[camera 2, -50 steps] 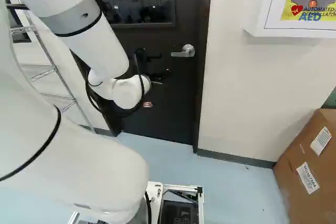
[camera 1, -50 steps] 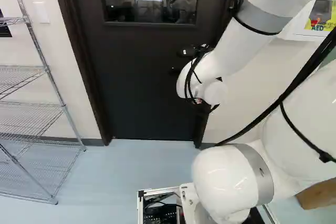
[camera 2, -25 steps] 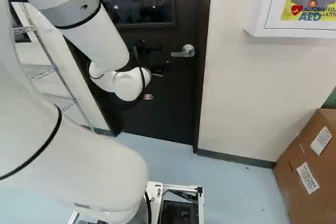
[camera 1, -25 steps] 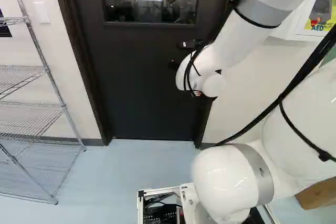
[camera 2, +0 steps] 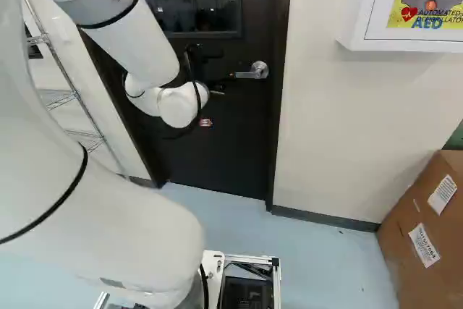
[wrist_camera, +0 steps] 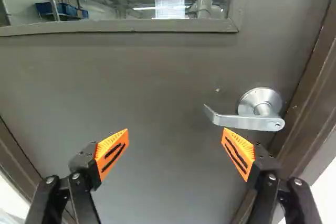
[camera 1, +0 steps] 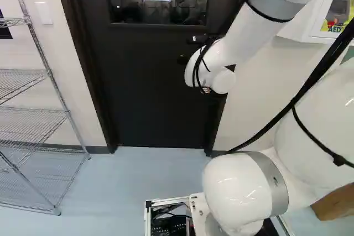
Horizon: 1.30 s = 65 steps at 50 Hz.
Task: Open the door and move inside
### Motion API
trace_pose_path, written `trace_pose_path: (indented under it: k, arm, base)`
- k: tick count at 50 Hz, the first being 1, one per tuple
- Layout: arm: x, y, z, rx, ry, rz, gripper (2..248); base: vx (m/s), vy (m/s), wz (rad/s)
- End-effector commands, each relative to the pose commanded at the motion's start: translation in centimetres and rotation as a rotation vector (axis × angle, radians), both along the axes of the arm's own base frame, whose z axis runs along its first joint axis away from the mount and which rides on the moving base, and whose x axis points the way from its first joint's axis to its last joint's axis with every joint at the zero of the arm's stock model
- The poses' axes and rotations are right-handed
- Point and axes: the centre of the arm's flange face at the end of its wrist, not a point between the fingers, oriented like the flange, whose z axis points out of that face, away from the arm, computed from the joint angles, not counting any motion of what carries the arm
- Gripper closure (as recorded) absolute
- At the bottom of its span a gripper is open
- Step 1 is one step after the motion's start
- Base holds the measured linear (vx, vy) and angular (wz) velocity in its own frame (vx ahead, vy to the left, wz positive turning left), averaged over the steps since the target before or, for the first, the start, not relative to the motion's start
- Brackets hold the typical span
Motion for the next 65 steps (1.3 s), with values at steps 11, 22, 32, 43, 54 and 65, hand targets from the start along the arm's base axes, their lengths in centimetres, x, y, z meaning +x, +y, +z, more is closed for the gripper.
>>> trace_pose_path:
  k: [11, 22, 32, 43, 54, 65]
  arm:
    - [1.4, -0.2, 1.2, 0.000, -0.023, -0.004, 3]
    - [2.9, -0.2, 1.7, 0.000, -0.028, -0.005, 3]
    - [4.3, -0.2, 1.8, 0.000, -0.027, -0.005, 3]
    - [5.5, -0.3, 1.8, 0.000, -0.026, -0.006, 3]
    - [5.7, -0.4, 1.8, 0.000, -0.025, -0.009, 3]
    - [5.9, -0.7, 1.3, 0.000, -0.014, -0.015, 3]
  base:
    - [0.000, 0.000, 0.000]
    - [0.000, 0.000, 0.000]
    - [0.000, 0.000, 0.000]
    - [0.000, 0.000, 0.000]
    - [0.000, 0.000, 0.000]
    - [0.000, 0.000, 0.000]
